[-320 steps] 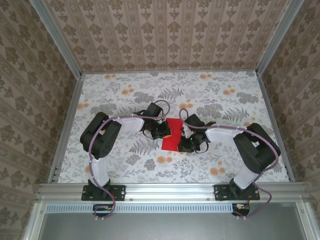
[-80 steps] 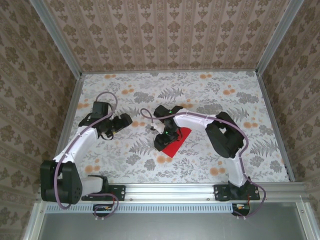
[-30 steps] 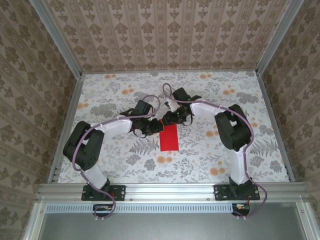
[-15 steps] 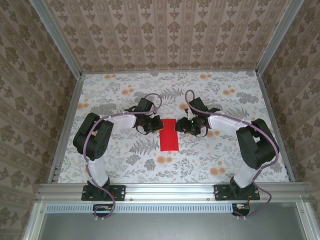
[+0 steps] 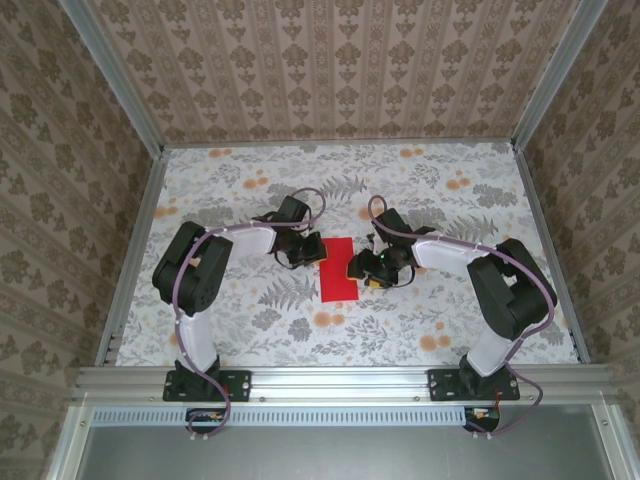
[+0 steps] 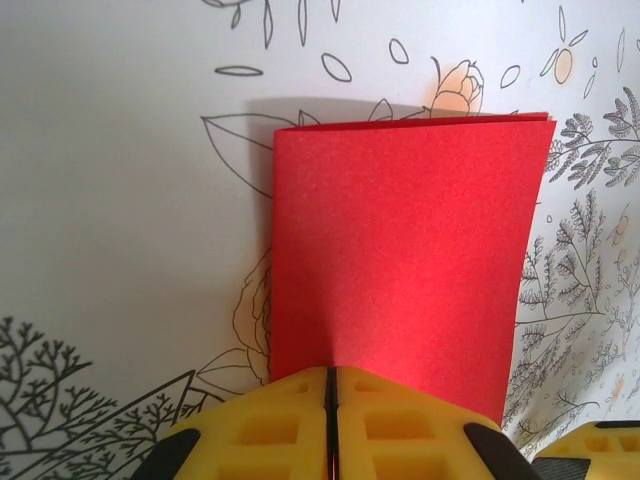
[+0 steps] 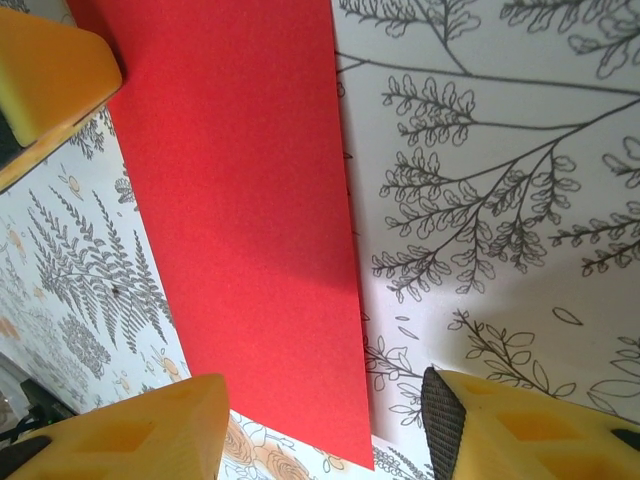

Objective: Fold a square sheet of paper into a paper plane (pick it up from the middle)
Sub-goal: Third fold the triangle at the center of the table.

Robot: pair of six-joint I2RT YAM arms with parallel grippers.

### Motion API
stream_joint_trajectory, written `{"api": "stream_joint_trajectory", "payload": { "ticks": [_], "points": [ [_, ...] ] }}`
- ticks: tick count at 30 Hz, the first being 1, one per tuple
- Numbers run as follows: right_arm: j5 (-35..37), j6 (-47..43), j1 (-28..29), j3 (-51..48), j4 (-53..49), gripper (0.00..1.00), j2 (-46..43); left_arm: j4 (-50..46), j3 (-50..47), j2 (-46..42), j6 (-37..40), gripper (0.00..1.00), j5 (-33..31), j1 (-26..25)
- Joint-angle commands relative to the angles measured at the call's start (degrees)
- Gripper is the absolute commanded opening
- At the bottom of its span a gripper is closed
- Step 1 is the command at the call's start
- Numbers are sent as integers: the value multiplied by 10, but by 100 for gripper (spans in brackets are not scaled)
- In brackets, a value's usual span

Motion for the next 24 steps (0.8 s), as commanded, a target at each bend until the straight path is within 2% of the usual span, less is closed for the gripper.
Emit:
{"api": "stream_joint_trajectory", "payload": {
  "ticks": [1, 17, 24],
  "points": [
    [-26, 16, 10, -11, -16, 55, -7, -43, 1, 27, -9, 9, -34, 0],
    [-70, 34, 31, -41, 22, 52, 0, -45, 1, 36, -18, 8, -32, 0],
    [-93, 66, 31, -69, 86, 50, -8, -46, 1, 37, -22, 8, -35, 0]
  ]
}}
